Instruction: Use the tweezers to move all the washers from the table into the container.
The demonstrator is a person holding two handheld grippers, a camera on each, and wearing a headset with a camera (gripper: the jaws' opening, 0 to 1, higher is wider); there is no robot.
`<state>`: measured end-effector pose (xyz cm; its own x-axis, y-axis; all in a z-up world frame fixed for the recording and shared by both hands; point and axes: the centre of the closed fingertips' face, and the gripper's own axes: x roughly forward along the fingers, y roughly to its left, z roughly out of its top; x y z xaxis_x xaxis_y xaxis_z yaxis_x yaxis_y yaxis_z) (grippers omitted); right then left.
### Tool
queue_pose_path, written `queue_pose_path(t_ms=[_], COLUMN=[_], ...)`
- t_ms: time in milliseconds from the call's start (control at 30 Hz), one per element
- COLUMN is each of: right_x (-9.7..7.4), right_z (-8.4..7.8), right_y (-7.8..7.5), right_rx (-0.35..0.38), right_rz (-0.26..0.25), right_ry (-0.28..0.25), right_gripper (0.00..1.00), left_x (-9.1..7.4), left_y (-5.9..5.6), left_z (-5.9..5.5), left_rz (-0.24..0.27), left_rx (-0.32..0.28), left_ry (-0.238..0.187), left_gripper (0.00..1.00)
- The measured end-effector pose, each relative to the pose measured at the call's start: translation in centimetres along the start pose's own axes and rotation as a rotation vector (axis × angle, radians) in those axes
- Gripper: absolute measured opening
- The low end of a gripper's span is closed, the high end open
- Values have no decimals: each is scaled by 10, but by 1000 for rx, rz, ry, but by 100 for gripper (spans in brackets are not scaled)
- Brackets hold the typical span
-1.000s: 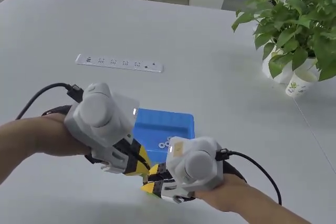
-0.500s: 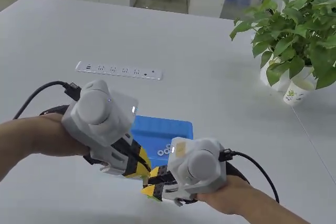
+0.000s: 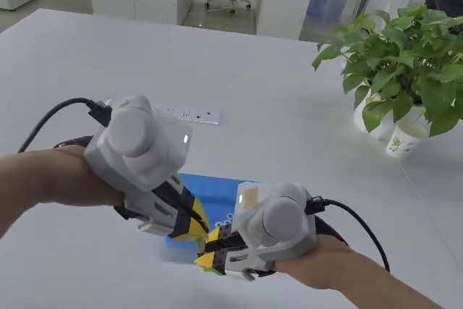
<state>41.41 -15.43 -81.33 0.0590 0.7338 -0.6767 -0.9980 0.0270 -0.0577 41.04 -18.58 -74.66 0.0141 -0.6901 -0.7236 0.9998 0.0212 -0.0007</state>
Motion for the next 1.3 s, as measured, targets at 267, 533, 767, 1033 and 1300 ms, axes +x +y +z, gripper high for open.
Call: queue_pose_path(t_ms=[267, 533, 767, 1033, 1300], right_x=[-7, -10, -7, 5, 18], right_z=[8, 11, 8, -3, -14], right_y=[-18, -42, -64, -78, -90], right_rx=[-15, -36, -49, -51, -42], right_rz=[-14, -33, -44, -35, -30], right_ry=[-12, -11, -8, -2, 2], right_gripper=[11, 11, 11, 11, 11], left_x=[-7, -9, -5, 5, 17], left_y=[16, 37, 58, 73, 87], left_z=[11, 16, 15, 4, -9], left_rz=[12, 37, 59, 81, 94], left_rx=[23, 37, 34, 37, 19], left_ry=[12, 13, 2, 14, 14], left_gripper=[6, 6, 6, 6, 6])
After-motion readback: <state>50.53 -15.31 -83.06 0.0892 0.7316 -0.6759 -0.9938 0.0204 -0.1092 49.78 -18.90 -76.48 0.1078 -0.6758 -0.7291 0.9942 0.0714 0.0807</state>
